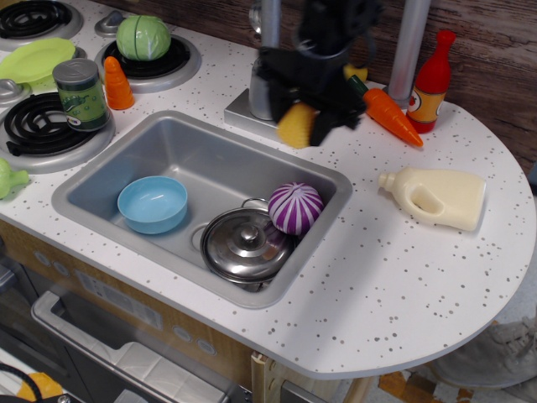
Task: Put corn into bowl
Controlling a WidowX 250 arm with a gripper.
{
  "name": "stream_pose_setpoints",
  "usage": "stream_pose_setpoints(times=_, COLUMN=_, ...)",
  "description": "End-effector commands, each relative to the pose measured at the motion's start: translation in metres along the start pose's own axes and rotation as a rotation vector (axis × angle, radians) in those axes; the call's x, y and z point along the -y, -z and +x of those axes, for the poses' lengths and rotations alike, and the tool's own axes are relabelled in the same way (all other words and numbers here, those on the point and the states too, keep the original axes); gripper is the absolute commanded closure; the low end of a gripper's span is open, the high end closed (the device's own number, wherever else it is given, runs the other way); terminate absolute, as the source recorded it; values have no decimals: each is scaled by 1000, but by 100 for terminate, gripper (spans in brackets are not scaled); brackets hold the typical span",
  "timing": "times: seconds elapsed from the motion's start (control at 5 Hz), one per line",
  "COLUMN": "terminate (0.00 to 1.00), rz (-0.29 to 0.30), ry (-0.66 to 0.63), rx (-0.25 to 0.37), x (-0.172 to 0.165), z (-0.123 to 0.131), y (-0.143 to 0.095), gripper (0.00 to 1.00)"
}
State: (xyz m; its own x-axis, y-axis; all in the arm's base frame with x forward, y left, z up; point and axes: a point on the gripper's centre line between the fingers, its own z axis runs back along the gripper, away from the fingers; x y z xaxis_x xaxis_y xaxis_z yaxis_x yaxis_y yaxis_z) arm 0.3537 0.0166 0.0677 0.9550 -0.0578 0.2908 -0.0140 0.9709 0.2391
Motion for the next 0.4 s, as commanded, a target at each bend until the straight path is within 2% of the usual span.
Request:
stream_pose_setpoints(times=0.0, terminate=0, rz=32, ry=-28, rx=52, x=-53, z=-15, y=2, gripper=100)
stream_pose_setpoints(times=0.2, terminate=0, rz=75, ry=4, rx=85, x=-79, z=-25, y=25, gripper=100)
